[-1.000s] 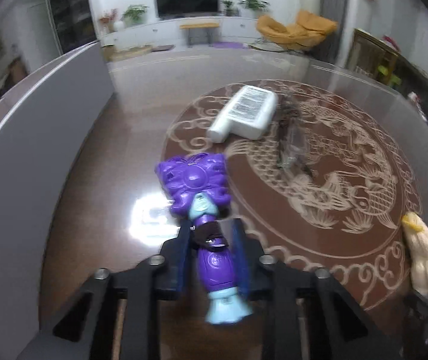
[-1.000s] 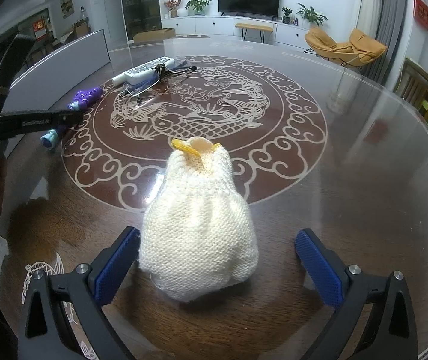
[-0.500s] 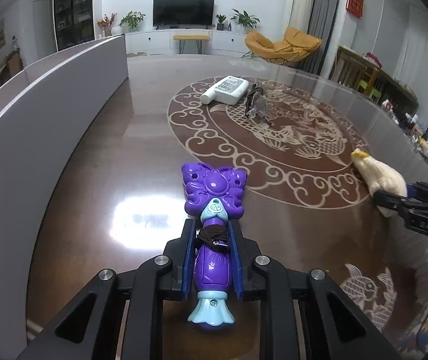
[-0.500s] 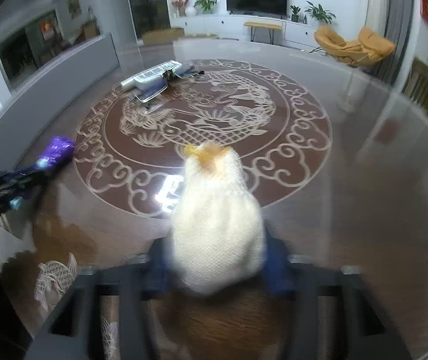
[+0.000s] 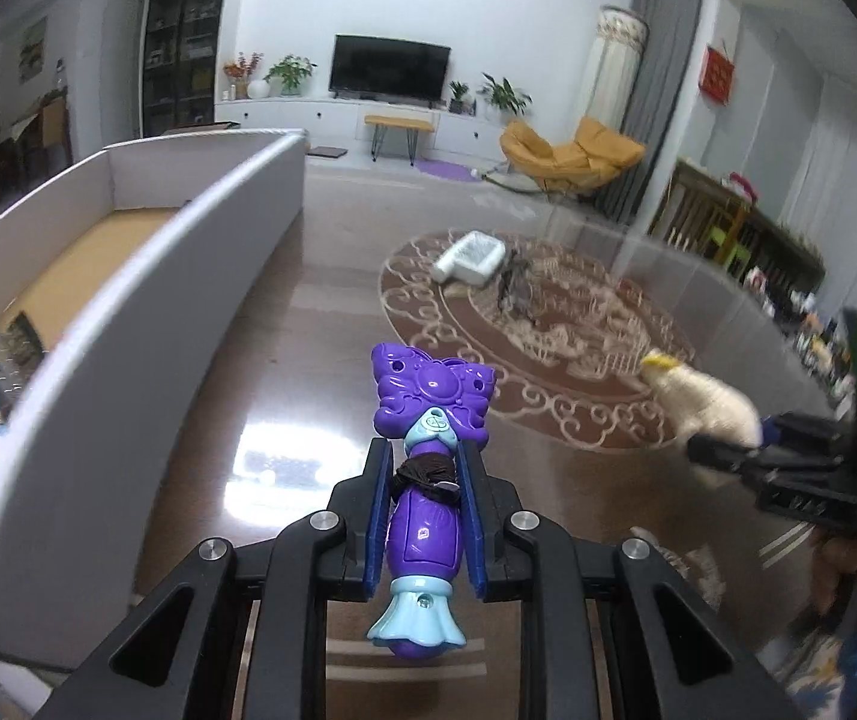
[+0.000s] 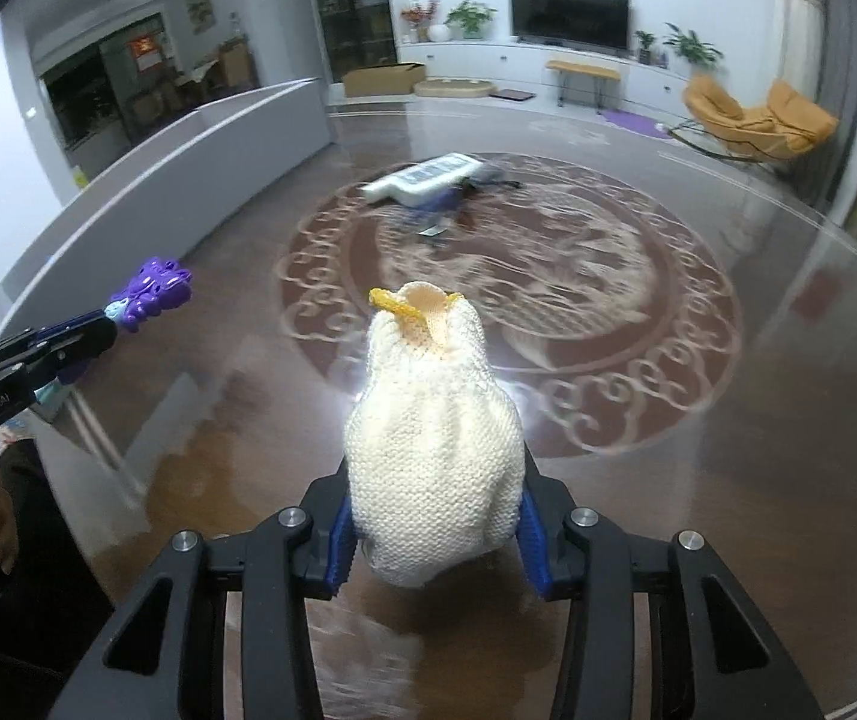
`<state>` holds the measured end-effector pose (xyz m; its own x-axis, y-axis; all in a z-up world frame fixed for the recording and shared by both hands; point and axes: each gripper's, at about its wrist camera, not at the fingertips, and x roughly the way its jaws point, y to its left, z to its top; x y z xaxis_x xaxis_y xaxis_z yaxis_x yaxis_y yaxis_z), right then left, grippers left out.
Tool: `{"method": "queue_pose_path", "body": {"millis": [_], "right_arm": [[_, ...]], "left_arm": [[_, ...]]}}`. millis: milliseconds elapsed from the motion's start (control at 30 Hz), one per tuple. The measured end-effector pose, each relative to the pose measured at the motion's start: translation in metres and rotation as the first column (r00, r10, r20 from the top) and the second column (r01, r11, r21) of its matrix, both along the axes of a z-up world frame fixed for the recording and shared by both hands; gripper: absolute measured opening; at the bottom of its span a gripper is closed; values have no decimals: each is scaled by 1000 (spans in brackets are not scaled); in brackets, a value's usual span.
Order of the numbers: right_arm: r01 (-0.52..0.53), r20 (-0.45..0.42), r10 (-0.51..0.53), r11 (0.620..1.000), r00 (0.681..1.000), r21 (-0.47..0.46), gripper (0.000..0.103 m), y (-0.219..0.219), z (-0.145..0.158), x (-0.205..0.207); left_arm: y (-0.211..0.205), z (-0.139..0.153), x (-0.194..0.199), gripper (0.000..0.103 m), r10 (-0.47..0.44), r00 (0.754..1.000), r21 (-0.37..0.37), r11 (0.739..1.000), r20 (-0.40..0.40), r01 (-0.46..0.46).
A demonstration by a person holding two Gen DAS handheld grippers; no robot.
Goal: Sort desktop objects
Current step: 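Lift the wand and chicken with both grippers and carry them over the bin, then open both grippers over the bin to drop the wand and chicken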
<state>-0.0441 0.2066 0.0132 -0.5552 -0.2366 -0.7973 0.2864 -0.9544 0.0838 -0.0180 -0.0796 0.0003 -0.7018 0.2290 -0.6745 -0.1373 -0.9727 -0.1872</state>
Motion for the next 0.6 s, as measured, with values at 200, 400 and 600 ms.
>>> {"method": "queue_pose_path", "body": {"millis": [200,400,600], "right_arm": [[-141,-78,138,989,987,-39,44,-74,51,-28],[-349,-192,325,931,926,-106,45,-197,116,-55],[-511,-119,501,855,857,-84,45,-332,104,-75]], "left_arm": [[-73,71,7,21,106,990,42,994,-98,-102],[-181,100,-10,21,286,954,4,958,-91,-287],[-253,67,-45,21,394,919,-53,918,26,-392]]}}
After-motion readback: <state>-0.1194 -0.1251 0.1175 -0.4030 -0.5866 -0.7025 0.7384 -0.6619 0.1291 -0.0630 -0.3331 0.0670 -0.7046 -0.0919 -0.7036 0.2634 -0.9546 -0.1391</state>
